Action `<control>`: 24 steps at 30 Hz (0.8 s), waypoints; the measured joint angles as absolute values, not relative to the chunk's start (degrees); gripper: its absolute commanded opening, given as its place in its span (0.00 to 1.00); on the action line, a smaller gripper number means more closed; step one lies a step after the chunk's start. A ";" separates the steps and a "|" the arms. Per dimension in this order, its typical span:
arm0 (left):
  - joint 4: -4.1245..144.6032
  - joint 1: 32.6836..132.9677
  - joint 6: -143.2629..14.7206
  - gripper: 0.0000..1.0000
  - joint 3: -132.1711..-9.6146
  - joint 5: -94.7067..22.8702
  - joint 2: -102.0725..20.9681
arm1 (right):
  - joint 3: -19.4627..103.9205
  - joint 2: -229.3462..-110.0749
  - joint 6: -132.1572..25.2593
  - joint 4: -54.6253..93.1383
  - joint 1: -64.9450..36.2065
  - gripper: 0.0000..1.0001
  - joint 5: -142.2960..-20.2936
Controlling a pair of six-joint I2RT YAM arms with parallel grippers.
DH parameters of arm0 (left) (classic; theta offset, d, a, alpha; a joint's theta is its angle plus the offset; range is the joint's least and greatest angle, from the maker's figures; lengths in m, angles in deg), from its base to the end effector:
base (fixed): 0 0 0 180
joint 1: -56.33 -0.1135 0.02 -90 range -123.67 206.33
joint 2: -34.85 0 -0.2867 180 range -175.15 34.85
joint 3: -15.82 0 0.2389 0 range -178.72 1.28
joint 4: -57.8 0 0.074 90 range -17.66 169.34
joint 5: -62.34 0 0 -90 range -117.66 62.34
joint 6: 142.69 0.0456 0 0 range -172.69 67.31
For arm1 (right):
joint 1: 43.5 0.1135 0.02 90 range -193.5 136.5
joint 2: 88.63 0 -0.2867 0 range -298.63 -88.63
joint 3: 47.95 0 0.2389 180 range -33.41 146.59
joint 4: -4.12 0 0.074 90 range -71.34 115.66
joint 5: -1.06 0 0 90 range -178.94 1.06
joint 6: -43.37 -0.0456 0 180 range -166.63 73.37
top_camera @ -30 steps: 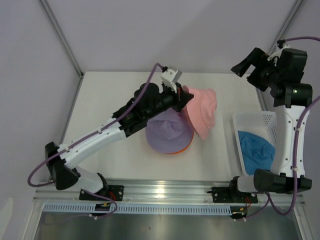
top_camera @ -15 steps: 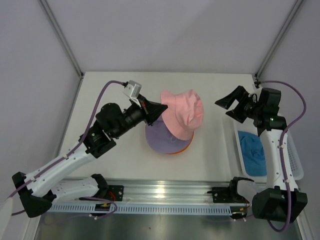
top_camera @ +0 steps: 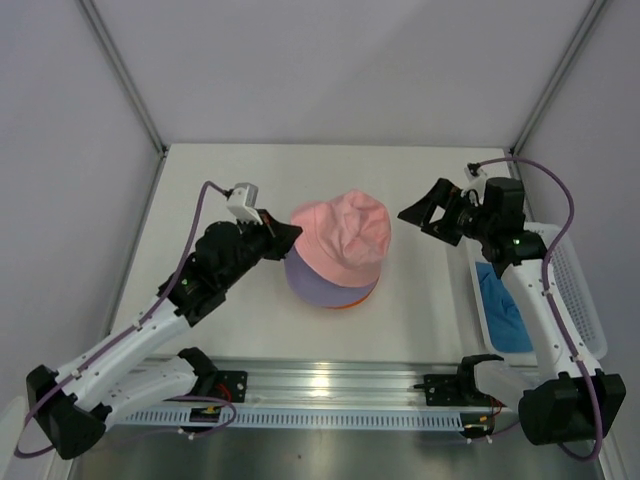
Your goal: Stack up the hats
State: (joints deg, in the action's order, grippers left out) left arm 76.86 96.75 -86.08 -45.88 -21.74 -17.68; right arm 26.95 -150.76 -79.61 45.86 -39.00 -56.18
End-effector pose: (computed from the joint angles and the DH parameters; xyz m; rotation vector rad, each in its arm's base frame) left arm 0.1546 -0.1255 0.3586 0.0326 1.8203 -0.8431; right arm 0.2147 0.0416 0.3653 0.1645 2.1324 0.9856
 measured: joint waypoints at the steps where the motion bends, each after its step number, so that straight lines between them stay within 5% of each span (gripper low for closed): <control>1: 77.03 96.55 -86.97 0.01 -44.85 -21.70 -16.54 | 26.41 -151.06 -79.63 45.51 -38.02 1.00 -56.86; 24: 77.14 93.41 -108.48 0.01 -30.76 -22.14 -21.15 | 19.28 -153.73 -80.37 39.59 -34.13 1.00 -62.92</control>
